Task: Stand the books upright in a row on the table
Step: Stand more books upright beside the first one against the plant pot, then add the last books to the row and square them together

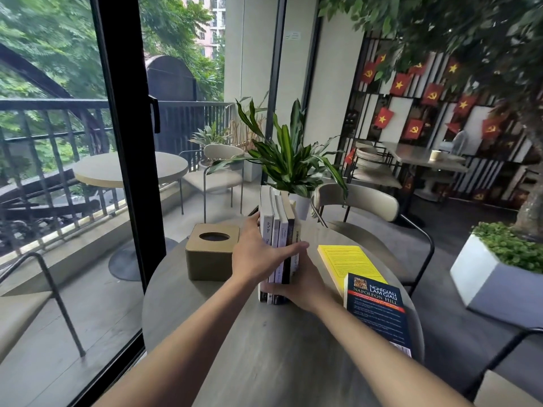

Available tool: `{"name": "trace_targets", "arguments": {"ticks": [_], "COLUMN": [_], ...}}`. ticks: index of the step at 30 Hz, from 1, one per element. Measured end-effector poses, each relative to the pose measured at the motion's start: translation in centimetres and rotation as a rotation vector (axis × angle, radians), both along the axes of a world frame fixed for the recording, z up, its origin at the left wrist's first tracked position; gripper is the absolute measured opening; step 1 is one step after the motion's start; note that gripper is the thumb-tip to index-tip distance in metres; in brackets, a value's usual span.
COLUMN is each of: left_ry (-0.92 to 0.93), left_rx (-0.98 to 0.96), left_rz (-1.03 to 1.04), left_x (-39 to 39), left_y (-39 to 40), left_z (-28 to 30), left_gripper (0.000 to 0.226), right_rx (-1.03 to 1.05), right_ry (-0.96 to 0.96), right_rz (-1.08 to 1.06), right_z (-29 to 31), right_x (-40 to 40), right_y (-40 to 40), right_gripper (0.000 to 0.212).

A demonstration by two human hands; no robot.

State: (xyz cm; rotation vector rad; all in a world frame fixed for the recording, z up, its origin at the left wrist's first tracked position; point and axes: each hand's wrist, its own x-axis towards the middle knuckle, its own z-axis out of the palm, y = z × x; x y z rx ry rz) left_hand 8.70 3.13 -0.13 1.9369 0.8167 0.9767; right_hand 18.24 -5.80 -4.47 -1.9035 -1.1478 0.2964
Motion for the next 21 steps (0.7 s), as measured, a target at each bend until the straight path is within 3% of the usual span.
{"name": "trace_targets", "arguments": {"ticks": [6,11,16,21], "left_ry": [0.044,0.02,-0.014,-0.027], "left_rx": [0.1,0.103,0.149,0.113], "left_rz": [0.006,-0.009,0.001,0.036], "left_x": [1.0,0.8,0.5,0.7], "left_y": [0.1,0.2,0.3,-0.1], "left_z": [-0.7,-0.8,-1.3,-1.3], "left_gripper": [0.097,0.1,0.088,0.094], "right_rx": [0.074,0.084,0.099,0.055], "right_ry": [-0.03,-0.052,-0.025,-0.02], "right_rz": [-0.071,-0.079,-0.057,-0.045], "right_z": [-1.0,-1.2,-1.5,-1.9], "right_x": [-0.3,-0.6,-0.5,-0.2], "right_y": [-0.4,-0.3,-0.2,0.3], "right_gripper": [0.097,0.094,0.092,0.101]}}
